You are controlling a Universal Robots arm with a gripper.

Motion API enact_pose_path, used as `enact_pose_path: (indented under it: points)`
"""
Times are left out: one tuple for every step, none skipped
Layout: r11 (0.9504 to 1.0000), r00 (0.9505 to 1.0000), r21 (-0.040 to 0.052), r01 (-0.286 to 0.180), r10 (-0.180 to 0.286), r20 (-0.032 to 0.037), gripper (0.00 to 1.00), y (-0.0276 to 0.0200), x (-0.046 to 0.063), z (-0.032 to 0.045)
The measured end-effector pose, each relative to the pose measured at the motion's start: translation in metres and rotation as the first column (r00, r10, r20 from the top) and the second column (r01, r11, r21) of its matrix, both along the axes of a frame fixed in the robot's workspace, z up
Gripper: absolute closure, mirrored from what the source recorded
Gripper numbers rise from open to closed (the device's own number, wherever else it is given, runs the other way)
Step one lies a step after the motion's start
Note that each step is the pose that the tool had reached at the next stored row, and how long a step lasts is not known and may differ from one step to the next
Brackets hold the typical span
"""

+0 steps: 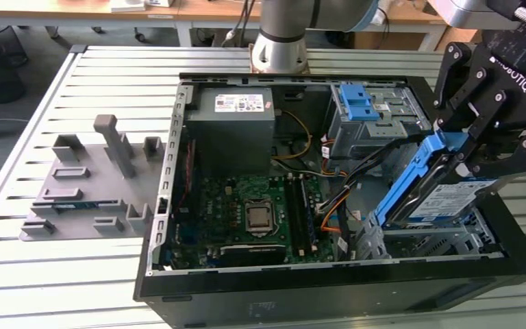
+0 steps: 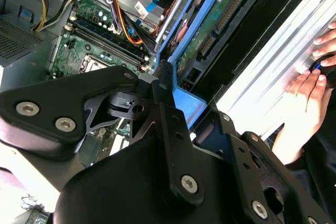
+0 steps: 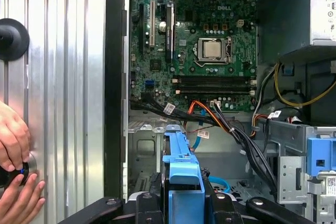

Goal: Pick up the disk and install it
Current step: 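Insert the disk into the insertion slot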

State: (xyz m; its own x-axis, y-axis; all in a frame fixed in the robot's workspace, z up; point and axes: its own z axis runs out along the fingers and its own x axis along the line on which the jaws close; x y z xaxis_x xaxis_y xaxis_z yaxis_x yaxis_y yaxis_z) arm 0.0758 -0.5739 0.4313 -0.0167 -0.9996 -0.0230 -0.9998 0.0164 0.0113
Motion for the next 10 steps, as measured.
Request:
enact_pose_path:
  points:
    - [1.0000, 1.0000, -0.0001, 0.000, 0.000, 0.0000, 0.64, 0.0000, 0.0000, -0.0007]
    - [1.0000, 1.0000, 0.0000, 0.000, 0.000, 0.0000, 0.64, 0.0000, 0.0000, -0.0014]
    - [1.0000, 1.0000, -0.0001, 0.000, 0.000, -0.0001, 0.64, 0.0000, 0.0000, -0.0022]
    - [1.0000, 1.0000, -0.0001, 0.000, 0.000, -0.0002, 0.64, 0.0000, 0.0000, -0.0030]
    - [1.0000, 1.0000, -0.0001, 0.000, 0.000, -0.0002, 0.64, 0.0000, 0.0000, -0.0037]
    - [1.0000, 1.0000, 0.0000, 0.000, 0.000, -0.0002, 0.64, 0.0000, 0.0000, -0.0045]
    - [1.0000, 1.0000, 0.0000, 0.000, 0.000, -0.0003, 0.64, 0.0000, 0.0000, -0.0052]
    - [1.0000, 1.0000, 0.0000, 0.000, 0.000, -0.0003, 0.64, 0.0000, 0.0000, -0.0060]
    - [1.0000, 1.0000, 0.0000, 0.000, 0.000, -0.0002, 0.64, 0.0000, 0.0000, -0.0067]
    - [1.0000, 1.0000, 0.0000, 0.000, 0.000, -0.0002, 0.64, 0.0000, 0.0000, -0.0073]
